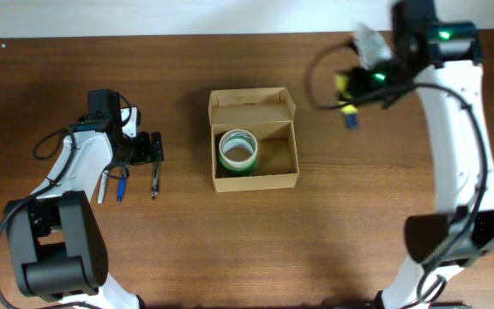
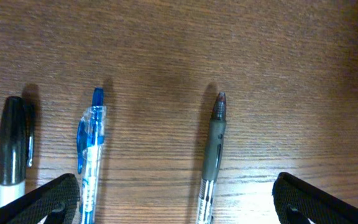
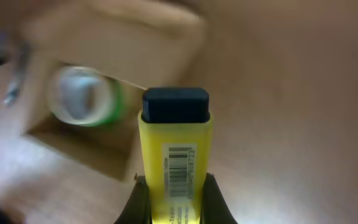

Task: Pack container
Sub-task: 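Carry the highlighter into the box and open the right gripper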

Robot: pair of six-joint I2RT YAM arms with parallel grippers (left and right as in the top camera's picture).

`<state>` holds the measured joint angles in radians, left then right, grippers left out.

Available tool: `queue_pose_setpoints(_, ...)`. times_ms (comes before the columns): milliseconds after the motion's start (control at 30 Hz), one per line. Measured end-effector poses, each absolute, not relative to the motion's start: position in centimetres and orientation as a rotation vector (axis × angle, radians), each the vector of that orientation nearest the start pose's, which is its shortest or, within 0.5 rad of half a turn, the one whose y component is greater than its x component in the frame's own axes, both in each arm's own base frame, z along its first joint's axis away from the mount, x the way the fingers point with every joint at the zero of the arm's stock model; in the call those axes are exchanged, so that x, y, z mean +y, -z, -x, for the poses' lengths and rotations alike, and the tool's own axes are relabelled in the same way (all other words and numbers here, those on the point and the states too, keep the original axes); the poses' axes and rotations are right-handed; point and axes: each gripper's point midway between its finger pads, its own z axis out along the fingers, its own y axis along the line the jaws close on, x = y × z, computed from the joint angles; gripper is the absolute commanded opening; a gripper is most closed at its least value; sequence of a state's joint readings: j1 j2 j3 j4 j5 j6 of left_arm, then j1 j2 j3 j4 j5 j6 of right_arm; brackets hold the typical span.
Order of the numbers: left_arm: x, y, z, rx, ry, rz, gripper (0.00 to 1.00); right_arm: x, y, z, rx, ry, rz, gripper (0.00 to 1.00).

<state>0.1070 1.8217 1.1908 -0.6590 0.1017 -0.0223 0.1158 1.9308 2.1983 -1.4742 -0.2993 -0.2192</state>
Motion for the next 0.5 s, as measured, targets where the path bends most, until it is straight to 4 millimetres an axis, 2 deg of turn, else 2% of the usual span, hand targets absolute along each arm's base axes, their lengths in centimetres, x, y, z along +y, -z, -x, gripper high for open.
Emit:
queue_pose_setpoints(100, 2.4, -3.8, -38.6, 2.849, 0.128, 0.163, 0.99, 16.3, -29.4, -39.1, 2.518, -0.359, 0.855, 0.04)
queue_pose_setpoints(167, 2.4, -3.8, -38.6, 2.849, 0.128, 0.164, 0.99, 20.3, -29.7, -36.9, 2.424, -0.339, 1.096, 0.04)
queue_pose_setpoints(267, 2.4, -3.8, -38.6, 2.849, 0.128, 0.164, 0.99, 24.3, -28.8, -34.3, 2.298, -0.31, 1.399, 0.04)
queue_pose_setpoints(333, 2.4, -3.8, -38.6, 2.849, 0.128, 0.164, 0.99, 26.2, -27.9, -32.6, 2.201, -0.287, 1.591, 0.04)
queue_pose_setpoints(400, 2.4, -3.8, -38.6, 2.85, 0.127, 0.164, 0.99, 27.3, -26.8, -31.4, 2.111, -0.252, 1.758, 0.04)
queue_pose_setpoints(500, 2.4, -3.8, -38.6, 2.85, 0.127, 0.163, 0.99, 28.7, -24.6, -30.4, 1.977, -0.21, 1.958, 0.04)
